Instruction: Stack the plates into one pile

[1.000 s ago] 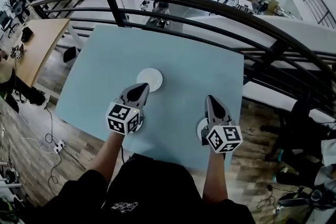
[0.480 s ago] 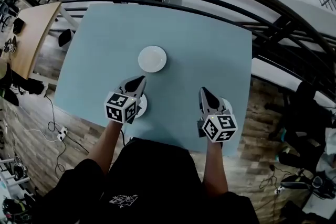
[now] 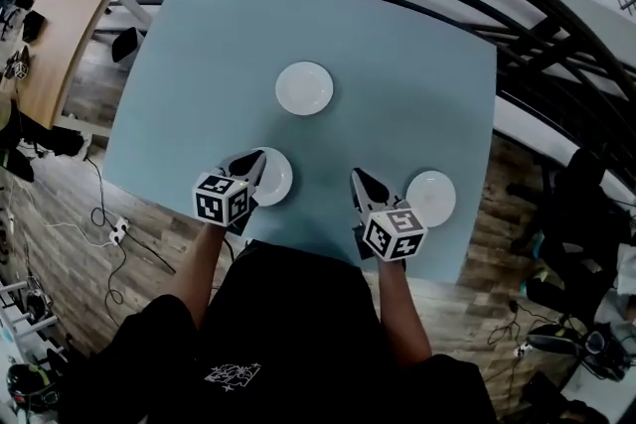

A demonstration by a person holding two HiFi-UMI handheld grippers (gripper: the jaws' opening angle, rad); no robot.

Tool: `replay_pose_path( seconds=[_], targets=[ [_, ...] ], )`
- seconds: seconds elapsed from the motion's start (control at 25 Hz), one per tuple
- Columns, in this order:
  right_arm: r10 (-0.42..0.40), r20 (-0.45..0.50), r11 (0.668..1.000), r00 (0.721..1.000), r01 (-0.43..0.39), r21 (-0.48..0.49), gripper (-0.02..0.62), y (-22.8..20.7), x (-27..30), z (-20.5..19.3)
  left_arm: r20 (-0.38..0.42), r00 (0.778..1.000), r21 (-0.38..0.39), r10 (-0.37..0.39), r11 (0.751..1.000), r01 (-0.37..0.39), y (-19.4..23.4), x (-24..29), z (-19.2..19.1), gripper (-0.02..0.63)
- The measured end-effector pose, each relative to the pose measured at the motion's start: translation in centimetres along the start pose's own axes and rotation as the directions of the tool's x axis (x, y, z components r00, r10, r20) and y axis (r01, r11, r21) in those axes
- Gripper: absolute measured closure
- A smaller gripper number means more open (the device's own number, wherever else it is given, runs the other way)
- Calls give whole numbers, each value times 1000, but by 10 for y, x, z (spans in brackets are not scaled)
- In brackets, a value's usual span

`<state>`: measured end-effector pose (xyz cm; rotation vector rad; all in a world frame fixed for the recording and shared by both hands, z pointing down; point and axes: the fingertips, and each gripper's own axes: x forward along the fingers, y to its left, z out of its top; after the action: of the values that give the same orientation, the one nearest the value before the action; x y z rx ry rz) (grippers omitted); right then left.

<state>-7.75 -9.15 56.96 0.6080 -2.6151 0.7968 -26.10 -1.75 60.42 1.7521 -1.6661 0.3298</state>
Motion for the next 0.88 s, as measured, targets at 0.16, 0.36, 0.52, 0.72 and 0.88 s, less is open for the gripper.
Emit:
replay_pose_path(
  seconds=[0.16, 0.36, 0.52, 0.72, 0.88],
  targets=[
    [52, -67, 999, 996, -52, 10, 589, 19, 23, -26, -65, 998, -81, 9, 997, -14, 24, -6, -33, 598],
    [80, -155, 997, 985, -81, -2, 589, 35, 52, -57, -138, 989, -88, 50, 994, -63, 54, -18, -67, 598],
    [112, -217, 994, 970, -109, 28, 589, 45, 75, -72, -198, 978, -121, 60, 989, -85, 75, -22, -88, 597],
    [124, -275, 991, 953, -106, 79, 589, 47, 94, -87, -253, 967, -186, 30, 979, -79, 89, -21, -111, 597],
    [154, -327, 982, 932, -107, 157, 589, 54, 104, -103, -245, 969, -280, -19, 959, -52, 97, -26, -119, 594]
  ],
)
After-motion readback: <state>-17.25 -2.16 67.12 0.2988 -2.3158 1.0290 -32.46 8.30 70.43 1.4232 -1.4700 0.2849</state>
